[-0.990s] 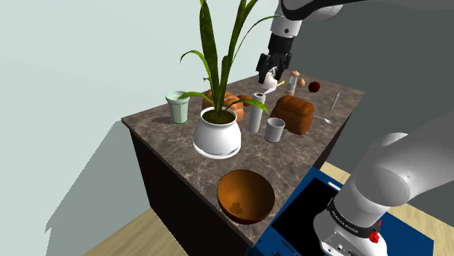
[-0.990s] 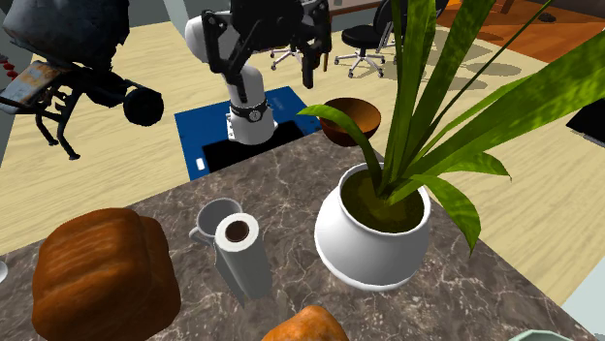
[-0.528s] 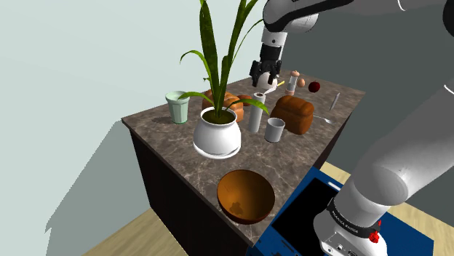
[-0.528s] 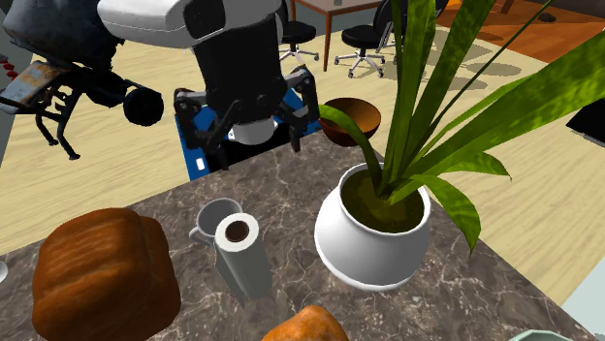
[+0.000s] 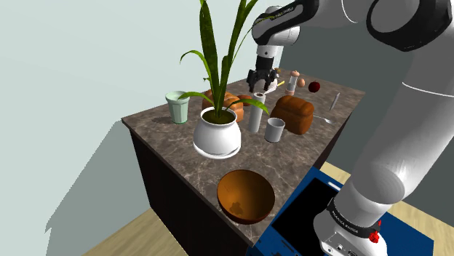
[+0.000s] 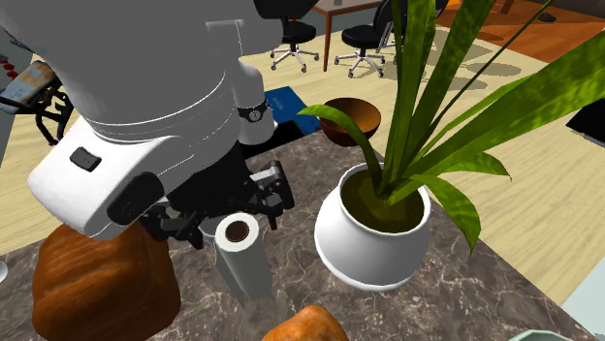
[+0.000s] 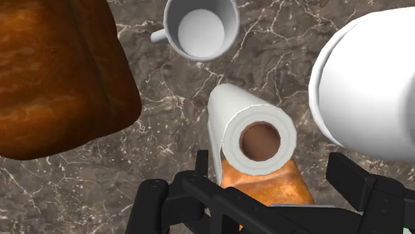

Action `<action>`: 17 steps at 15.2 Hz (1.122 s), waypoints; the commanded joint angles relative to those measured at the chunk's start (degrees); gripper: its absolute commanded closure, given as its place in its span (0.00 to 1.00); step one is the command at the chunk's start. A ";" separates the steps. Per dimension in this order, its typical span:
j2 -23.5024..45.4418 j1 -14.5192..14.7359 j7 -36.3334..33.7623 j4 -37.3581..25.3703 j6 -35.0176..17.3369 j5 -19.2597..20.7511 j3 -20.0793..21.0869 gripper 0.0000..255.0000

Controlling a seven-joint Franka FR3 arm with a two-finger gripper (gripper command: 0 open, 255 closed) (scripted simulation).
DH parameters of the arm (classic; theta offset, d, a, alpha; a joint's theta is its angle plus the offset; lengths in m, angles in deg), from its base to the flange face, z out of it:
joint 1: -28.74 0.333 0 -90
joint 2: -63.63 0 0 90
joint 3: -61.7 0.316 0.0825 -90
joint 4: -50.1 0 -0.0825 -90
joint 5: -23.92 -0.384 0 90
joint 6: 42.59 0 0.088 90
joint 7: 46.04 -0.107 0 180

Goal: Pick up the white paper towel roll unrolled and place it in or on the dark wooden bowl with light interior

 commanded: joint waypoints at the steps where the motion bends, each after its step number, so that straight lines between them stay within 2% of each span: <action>1: 2.32 -0.35 0.42 -1.44 -0.39 -0.64 -0.20 0.00; 8: 3.68 -0.29 0.75 2.01 -5.16 -1.14 -0.03 0.00; 15: 3.68 -0.29 0.75 2.01 -5.15 -1.14 -0.03 0.00; 16: 3.68 -0.29 0.75 2.01 -5.15 -1.14 -0.03 1.00; 17: 3.68 -0.29 0.75 2.01 -5.15 -1.14 -0.03 1.00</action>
